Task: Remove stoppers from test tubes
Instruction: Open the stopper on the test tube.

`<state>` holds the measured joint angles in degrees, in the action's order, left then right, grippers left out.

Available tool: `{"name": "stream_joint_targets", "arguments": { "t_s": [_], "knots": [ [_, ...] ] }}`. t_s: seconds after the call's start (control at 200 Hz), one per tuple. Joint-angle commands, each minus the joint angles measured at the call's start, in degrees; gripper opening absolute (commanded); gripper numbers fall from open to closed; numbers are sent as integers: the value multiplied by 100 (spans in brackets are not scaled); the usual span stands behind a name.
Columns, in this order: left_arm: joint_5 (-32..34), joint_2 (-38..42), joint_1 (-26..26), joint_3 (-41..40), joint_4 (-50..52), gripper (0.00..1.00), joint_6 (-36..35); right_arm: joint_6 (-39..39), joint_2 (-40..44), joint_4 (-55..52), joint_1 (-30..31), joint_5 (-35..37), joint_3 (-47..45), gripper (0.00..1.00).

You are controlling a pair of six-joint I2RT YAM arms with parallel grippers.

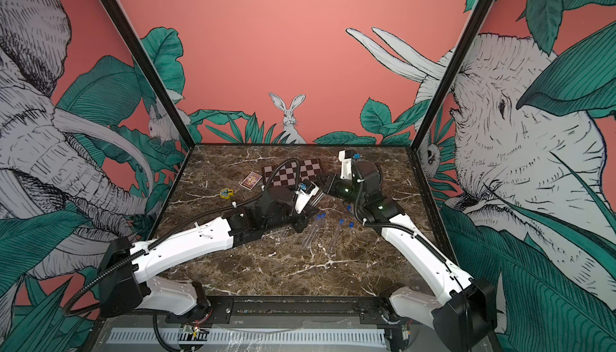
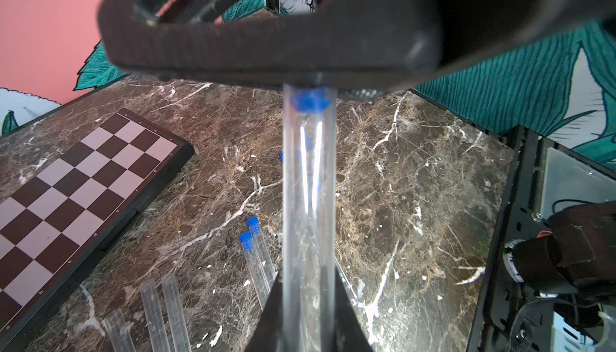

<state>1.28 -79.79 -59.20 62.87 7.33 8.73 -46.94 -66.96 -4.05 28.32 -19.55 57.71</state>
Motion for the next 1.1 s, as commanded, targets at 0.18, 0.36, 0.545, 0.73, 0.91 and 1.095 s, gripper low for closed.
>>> {"name": "stream_joint_targets", "arguments": {
  "t_s": [0.18,0.36,0.545,0.73,0.91,1.095],
  "knots": [
    [259,97,34,-122,41,0,-50,-391,-7,596,-347,-254,-114,0],
    [377,113,35,-309,18,0,-117,-1378,-157,1535,-854,-1039,-433,0],
    [361,64,31,-352,-14,0,-122,-1798,-289,1972,-941,-1292,-533,0],
    [346,49,31,-303,-6,0,-135,-1623,-263,1781,-940,-1274,-480,0],
    [462,46,41,-260,82,0,-88,-897,-106,986,-937,-914,-333,0],
    [591,27,199,-311,293,0,228,272,169,147,-907,116,-437,0]
  ]
}}
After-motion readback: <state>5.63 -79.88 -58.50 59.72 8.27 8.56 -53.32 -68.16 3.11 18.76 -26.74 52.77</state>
